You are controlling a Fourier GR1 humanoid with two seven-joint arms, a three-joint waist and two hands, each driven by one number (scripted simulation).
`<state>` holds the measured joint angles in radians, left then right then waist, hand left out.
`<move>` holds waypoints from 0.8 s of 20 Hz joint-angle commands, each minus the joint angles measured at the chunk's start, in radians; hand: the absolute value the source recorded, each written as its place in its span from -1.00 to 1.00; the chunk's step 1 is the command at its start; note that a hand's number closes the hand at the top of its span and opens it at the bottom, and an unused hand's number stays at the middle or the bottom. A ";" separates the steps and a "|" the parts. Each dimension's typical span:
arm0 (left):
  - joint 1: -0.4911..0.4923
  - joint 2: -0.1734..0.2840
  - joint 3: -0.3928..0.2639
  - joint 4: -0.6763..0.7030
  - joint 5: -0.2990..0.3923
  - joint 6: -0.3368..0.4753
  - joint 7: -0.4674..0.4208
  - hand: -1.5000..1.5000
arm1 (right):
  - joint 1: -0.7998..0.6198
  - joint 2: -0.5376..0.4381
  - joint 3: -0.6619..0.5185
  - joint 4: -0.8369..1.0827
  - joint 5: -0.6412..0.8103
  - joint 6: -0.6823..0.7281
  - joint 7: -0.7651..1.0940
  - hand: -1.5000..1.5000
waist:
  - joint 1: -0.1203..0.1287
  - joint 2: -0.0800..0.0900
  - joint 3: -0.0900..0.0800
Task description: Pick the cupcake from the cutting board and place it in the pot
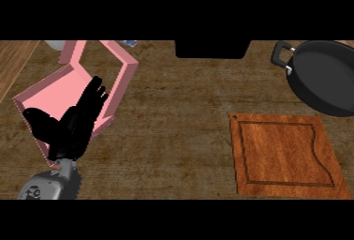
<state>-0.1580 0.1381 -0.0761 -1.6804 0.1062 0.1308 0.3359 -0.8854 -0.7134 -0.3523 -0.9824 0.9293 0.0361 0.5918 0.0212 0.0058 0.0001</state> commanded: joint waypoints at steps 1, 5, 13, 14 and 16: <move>-0.009 -0.008 0.012 -0.005 -0.010 0.013 -0.003 0.00 | -0.011 -0.028 -0.018 0.196 -0.004 -0.078 -0.139 1.00 | 0.001 0.002 0.001; 0.044 -0.008 -0.004 -0.023 -0.003 -0.016 -0.027 0.00 | -0.079 -0.012 -0.016 0.348 -0.017 -0.055 -0.186 1.00 | 0.014 0.005 0.001; 0.026 -0.010 0.006 -0.018 -0.010 -0.013 -0.020 0.00 | -0.096 0.041 -0.188 0.502 -0.167 -0.170 -0.193 -1.00 | 0.012 0.005 0.002; -0.011 -0.010 0.012 0.049 0.000 -0.036 -0.056 0.00 | -0.149 0.097 -0.193 0.519 -0.161 -0.245 -0.156 -1.00 | 0.029 0.016 0.002; 0.002 -0.051 -0.020 0.052 -0.039 0.008 -0.062 0.00 | -0.113 0.024 -0.260 0.519 -0.231 -0.227 -0.261 -1.00 | 0.008 0.009 0.003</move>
<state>-0.1589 0.1199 -0.0708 -1.6528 0.0950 0.1193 0.3029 -0.9972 -0.6687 -0.5359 -0.5091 0.7711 -0.1456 0.4164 0.0343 0.0143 0.0020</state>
